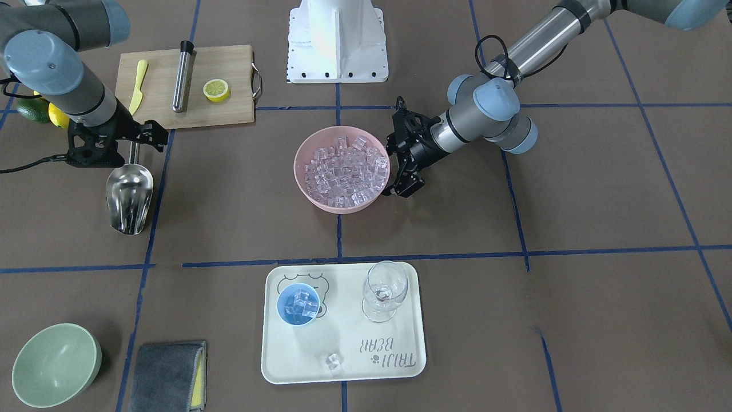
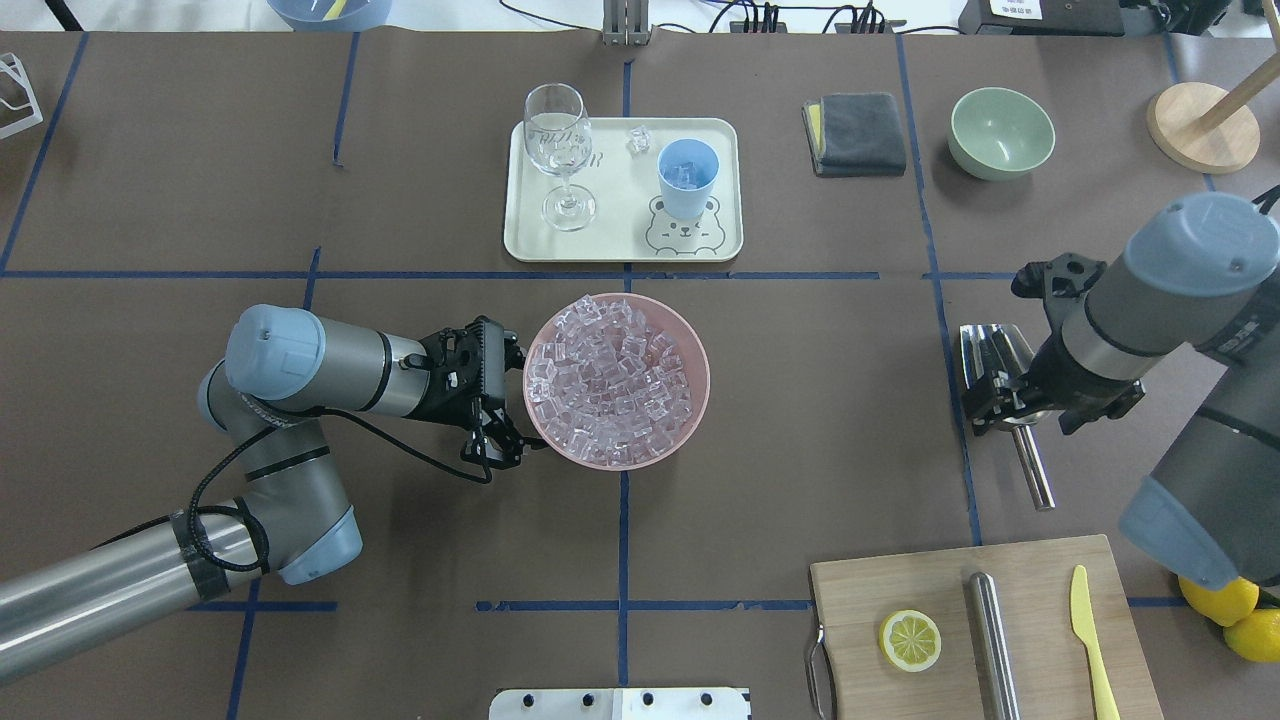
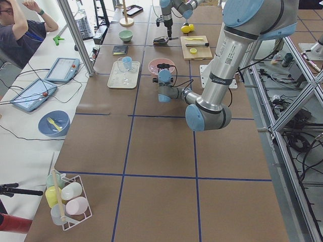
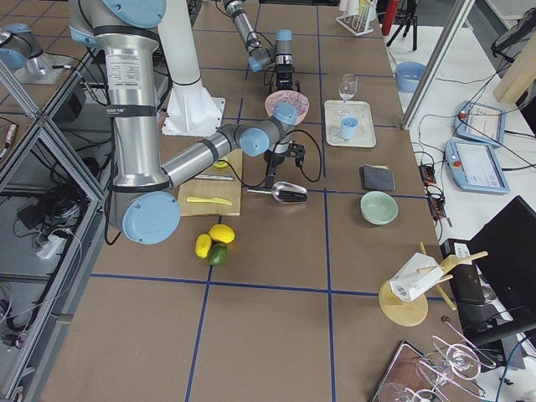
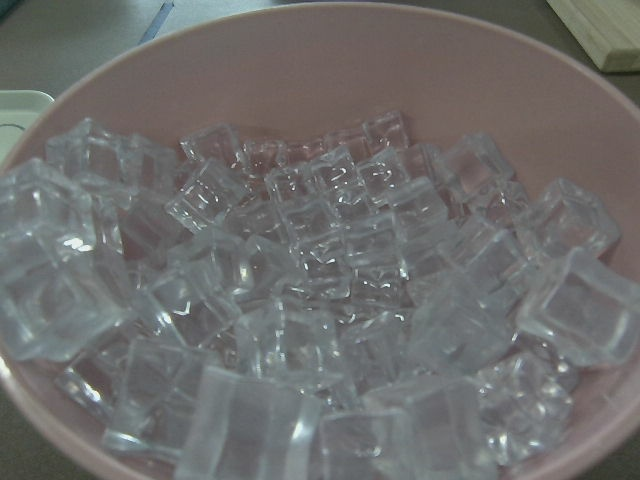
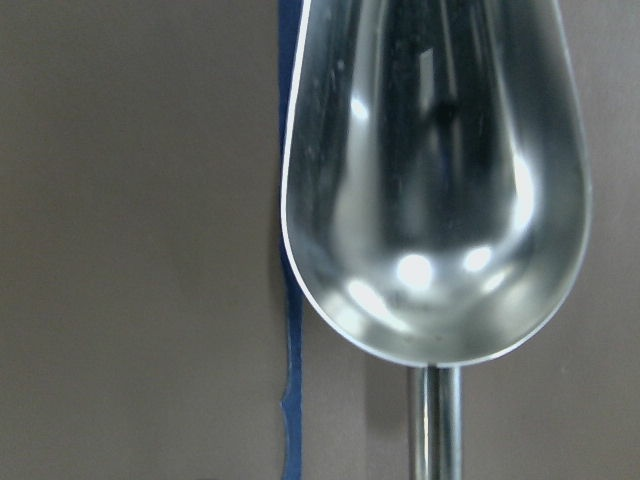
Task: Put ice in cup with scoop
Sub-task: 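Lower the scoop onto the table and open the right gripper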
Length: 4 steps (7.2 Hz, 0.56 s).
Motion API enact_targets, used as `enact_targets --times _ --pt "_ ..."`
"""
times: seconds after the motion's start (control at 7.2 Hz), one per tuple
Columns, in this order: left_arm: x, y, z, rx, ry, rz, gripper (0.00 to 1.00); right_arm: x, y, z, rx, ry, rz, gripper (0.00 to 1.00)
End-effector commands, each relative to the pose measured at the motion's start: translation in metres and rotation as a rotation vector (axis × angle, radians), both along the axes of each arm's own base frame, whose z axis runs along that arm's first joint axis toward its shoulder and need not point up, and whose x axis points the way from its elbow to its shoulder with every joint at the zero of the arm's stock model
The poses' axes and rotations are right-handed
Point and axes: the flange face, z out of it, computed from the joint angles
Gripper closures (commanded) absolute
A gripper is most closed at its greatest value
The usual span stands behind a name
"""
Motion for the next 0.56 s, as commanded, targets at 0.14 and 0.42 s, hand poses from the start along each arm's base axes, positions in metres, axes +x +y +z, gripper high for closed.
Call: enact_targets --times 0.14,0.42 --pt "-0.041 -0.027 0.005 -0.004 -0.001 -0.064 0.00 0.113 -0.053 0.015 0.229 -0.009 -0.054 0.00" --pt "-0.106 -0.063 0.043 -0.032 -0.043 -0.171 0.00 0.212 -0.056 0.072 0.343 0.035 -0.140 0.00"
